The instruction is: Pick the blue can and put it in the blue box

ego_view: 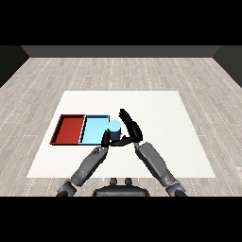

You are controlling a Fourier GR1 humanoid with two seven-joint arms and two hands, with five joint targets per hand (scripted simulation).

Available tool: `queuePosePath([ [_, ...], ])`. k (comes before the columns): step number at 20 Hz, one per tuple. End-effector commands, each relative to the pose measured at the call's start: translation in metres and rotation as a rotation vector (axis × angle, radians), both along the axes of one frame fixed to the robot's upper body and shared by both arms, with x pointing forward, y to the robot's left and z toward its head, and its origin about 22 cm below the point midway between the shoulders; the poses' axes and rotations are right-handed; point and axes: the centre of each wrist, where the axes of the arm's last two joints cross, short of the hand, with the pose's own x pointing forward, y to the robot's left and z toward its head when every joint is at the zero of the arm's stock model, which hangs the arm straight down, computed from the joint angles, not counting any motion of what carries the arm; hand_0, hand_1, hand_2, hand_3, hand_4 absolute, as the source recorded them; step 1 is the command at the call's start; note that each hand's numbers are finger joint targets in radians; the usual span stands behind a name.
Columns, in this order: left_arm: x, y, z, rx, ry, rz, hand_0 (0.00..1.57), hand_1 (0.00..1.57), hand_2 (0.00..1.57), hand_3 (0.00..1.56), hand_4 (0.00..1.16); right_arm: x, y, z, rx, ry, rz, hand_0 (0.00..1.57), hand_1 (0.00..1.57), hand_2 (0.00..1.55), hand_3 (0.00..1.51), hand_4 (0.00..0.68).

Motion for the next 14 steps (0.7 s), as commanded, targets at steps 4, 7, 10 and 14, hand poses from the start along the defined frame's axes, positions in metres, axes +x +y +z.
queuePosePath([
  [4,-0.002,0.021,-0.007,0.030,-0.001,0.008,1.57,1.57,1.57,1.50,1.13,-0.021,-0.022,0.016,0.052,-0.016,-0.060,0.00,0.00,0.00,0.00,0.000],
  [7,0.011,0.014,0.011,0.030,0.008,0.031,1.57,1.57,1.57,1.49,1.13,-0.025,-0.047,0.019,0.063,-0.055,-0.101,0.00,0.00,0.00,0.00,0.000],
  [10,0.019,0.020,0.013,0.063,0.017,0.041,1.57,1.57,1.57,1.49,1.13,-0.038,-0.090,0.007,0.103,-0.074,-0.136,0.00,0.00,0.00,0.00,0.000],
  [14,0.030,0.049,0.011,0.101,0.005,0.106,1.57,1.57,1.57,1.49,1.14,-0.058,-0.129,0.005,0.140,-0.108,-0.232,0.00,0.00,0.00,0.00,0.000],
])
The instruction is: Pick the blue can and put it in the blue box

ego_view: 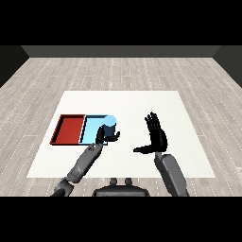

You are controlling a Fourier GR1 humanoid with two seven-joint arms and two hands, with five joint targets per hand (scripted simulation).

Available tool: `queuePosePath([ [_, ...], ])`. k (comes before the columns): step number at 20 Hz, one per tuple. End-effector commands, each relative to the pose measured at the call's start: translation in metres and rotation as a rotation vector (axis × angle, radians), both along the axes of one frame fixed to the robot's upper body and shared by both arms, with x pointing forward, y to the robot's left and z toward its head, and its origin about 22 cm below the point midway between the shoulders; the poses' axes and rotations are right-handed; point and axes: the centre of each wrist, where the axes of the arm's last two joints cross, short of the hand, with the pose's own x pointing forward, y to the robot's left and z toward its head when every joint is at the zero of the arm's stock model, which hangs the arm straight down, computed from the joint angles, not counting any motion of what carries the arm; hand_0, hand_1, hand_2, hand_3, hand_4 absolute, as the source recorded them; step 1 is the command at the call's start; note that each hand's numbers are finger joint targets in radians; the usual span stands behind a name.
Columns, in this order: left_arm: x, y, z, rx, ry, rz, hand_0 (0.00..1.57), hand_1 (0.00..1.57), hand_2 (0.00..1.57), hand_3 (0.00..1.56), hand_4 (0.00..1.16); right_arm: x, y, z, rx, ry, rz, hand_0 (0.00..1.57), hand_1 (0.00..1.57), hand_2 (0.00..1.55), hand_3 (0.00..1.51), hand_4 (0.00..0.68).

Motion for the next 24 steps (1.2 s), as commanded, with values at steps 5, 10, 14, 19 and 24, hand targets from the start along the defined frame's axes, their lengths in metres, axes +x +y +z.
queuePosePath([
  [5,0.023,0.066,0.005,0.072,0.058,0.127,1.57,1.57,1.57,1.49,1.15,-0.009,-0.068,0.007,-0.009,-0.016,-0.147,0.00,0.00,0.00,0.00,0.000],
  [10,0.042,0.121,0.014,0.105,0.204,0.277,1.57,1.57,1.57,1.50,1.09,-0.011,-0.072,-0.003,-0.017,0.004,-0.171,0.00,0.00,0.00,0.00,0.000],
  [14,0.054,0.138,-0.001,0.161,0.304,0.349,1.57,1.57,1.57,1.52,1.07,0.003,-0.062,-0.004,0.003,0.021,-0.178,0.00,0.00,0.00,0.00,0.000],
  [19,0.057,0.145,-0.011,0.290,0.430,0.408,1.57,1.57,1.57,1.44,1.03,0.012,-0.066,-0.005,-0.008,0.042,-0.202,0.00,0.00,0.00,0.00,0.000],
  [24,0.060,0.140,-0.015,0.353,0.562,0.377,1.57,1.57,1.50,1.38,0.99,0.038,-0.047,-0.020,0.011,0.071,-0.208,0.00,0.00,0.00,0.00,0.000],
])
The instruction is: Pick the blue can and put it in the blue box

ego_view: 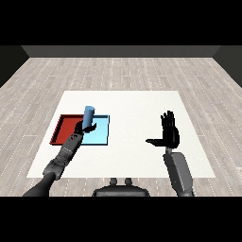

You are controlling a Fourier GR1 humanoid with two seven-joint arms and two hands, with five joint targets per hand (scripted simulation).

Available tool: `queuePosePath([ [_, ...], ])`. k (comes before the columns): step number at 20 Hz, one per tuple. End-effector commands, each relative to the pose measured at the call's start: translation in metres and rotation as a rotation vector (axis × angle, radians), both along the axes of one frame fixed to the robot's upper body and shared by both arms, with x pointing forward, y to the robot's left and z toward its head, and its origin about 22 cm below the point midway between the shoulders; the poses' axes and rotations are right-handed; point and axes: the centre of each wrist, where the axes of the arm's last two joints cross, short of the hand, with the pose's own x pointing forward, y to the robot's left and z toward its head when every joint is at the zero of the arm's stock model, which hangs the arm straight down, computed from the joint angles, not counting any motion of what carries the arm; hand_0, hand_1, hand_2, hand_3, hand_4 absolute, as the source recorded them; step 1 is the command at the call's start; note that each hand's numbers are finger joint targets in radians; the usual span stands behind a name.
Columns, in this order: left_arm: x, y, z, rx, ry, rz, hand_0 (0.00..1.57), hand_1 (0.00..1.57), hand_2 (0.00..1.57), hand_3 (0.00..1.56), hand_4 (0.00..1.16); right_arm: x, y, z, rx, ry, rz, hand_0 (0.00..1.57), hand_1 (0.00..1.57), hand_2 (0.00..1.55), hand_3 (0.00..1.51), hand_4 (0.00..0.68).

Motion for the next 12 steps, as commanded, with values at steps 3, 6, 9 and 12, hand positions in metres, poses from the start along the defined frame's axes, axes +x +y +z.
queuePosePath([
  [3,-0.001,-0.014,-0.012,0.108,0.154,0.004,1.52,1.52,1.40,1.14,0.91,-0.008,-0.010,-0.018,0.014,0.032,-0.018,0.00,0.00,0.00,0.00,0.000],
  [6,-0.015,-0.004,-0.026,0.078,0.229,-0.029,1.48,1.48,1.41,0.88,0.87,-0.004,-0.021,-0.028,0.022,0.030,-0.010,0.00,0.00,0.00,0.00,0.000],
  [9,-0.026,-0.024,-0.041,0.051,0.296,-0.029,1.54,1.54,1.42,0.34,0.84,0.003,-0.020,-0.014,0.025,0.040,-0.007,0.00,0.00,0.00,0.00,0.000],
  [12,-0.045,-0.014,-0.058,-0.072,0.318,0.027,1.57,1.57,1.49,0.00,0.63,-0.003,-0.023,-0.016,0.006,0.020,0.003,0.00,0.00,0.00,0.00,0.000],
])
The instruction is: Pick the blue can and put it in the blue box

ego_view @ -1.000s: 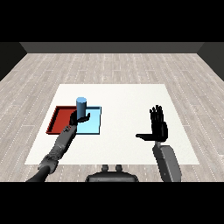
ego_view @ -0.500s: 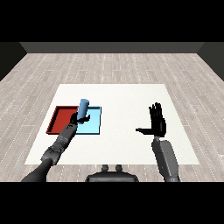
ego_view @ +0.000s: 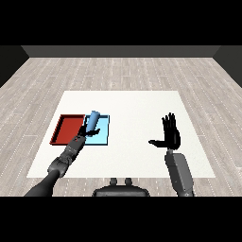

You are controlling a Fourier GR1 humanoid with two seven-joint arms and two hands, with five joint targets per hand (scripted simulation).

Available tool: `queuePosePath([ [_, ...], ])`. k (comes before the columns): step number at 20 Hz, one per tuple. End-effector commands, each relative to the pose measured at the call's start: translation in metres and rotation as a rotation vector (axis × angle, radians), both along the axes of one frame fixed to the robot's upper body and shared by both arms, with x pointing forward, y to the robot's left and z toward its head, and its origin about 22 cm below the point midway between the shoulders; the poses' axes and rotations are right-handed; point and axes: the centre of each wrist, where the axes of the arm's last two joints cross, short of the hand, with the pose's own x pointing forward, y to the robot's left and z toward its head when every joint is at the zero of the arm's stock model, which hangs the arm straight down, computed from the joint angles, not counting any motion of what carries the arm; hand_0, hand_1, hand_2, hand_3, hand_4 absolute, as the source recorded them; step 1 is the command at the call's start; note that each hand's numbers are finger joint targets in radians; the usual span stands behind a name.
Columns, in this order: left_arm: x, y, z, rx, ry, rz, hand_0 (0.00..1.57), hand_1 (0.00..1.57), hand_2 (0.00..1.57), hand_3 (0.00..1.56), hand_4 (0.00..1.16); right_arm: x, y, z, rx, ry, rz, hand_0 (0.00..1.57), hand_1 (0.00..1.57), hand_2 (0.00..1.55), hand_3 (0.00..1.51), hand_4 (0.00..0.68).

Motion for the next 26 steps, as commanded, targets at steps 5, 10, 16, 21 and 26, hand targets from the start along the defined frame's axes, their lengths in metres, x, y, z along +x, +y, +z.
queuePosePath([
  [5,-0.022,-0.009,-0.026,0.049,0.165,0.023,0.00,0.00,0.00,0.00,0.00,0.002,0.008,0.000,0.023,-0.008,0.002,0.00,0.00,0.00,0.00,0.000],
  [10,-0.011,-0.002,-0.014,0.089,-0.010,0.140,0.00,0.00,0.00,0.00,0.00,0.003,0.012,0.000,0.034,-0.010,0.030,0.00,0.00,0.00,0.00,0.000],
  [16,0.007,-0.007,0.015,0.036,-0.529,0.182,0.00,0.00,0.00,0.00,0.00,-0.003,0.007,0.001,0.044,-0.029,0.036,0.00,0.00,0.00,0.00,0.000],
  [21,0.000,-0.026,0.020,-0.143,-0.811,-0.083,0.00,0.00,0.00,0.00,0.00,-0.003,0.002,0.000,0.040,-0.004,0.033,0.00,0.00,0.00,0.00,0.000],
  [26,-0.023,-0.045,0.024,-0.307,-0.966,-0.195,0.00,0.00,0.00,0.00,0.00,-0.007,-0.002,-0.003,-0.022,0.003,0.020,0.00,0.00,0.00,0.00,0.000],
])
